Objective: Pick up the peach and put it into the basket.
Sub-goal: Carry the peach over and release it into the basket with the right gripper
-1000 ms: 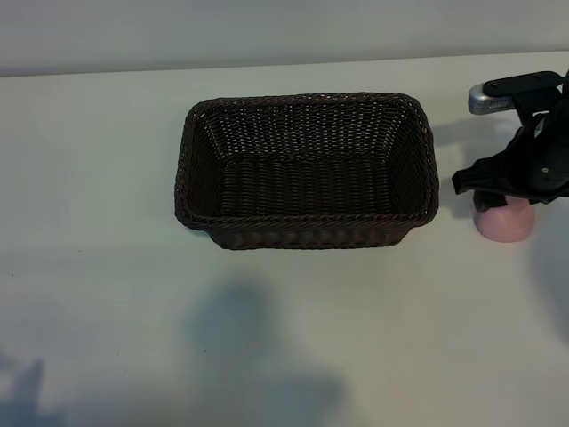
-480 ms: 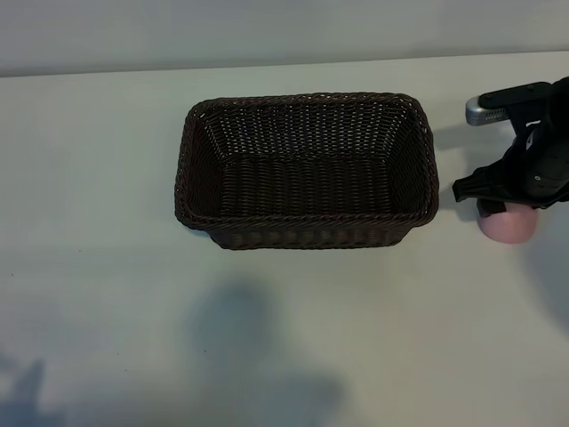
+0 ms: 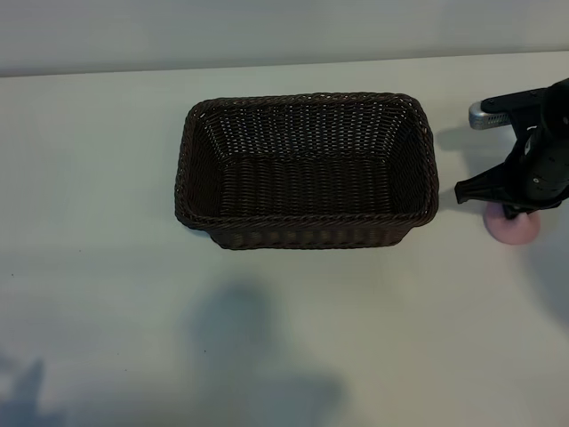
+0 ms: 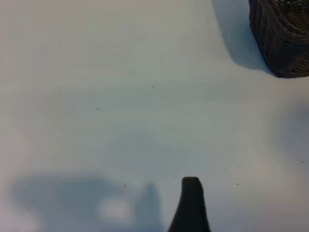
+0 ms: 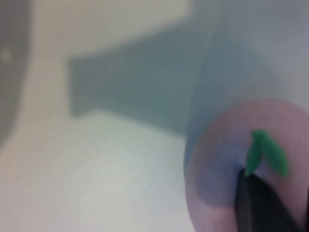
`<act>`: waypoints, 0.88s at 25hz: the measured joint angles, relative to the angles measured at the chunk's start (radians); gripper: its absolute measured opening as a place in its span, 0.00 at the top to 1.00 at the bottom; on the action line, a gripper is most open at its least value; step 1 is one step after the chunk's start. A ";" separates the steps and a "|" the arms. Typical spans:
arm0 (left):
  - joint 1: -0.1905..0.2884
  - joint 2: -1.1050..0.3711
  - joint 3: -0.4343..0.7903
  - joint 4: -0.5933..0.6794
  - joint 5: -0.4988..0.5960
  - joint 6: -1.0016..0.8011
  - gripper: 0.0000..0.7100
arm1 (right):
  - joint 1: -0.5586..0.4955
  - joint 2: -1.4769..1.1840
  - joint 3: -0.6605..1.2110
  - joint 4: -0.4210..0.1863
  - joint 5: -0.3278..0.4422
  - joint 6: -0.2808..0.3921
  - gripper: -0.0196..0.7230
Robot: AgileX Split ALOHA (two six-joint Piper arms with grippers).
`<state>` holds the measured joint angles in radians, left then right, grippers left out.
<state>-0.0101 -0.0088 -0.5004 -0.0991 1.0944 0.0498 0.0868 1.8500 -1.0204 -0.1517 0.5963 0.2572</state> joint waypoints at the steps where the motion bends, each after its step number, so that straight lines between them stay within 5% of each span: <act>1: 0.000 0.000 0.000 0.000 0.000 0.000 0.16 | 0.000 -0.001 -0.009 -0.003 0.016 0.002 0.90; 15: 0.000 0.000 0.000 0.000 0.000 0.000 0.16 | 0.000 -0.109 -0.488 0.009 0.468 -0.074 0.92; 22: 0.000 0.000 0.000 0.000 0.000 -0.001 0.16 | 0.023 -0.110 -0.563 0.110 0.528 -0.142 0.92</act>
<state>-0.0101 -0.0088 -0.5004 -0.0991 1.0944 0.0489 0.1100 1.7398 -1.5836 -0.0420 1.1242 0.1157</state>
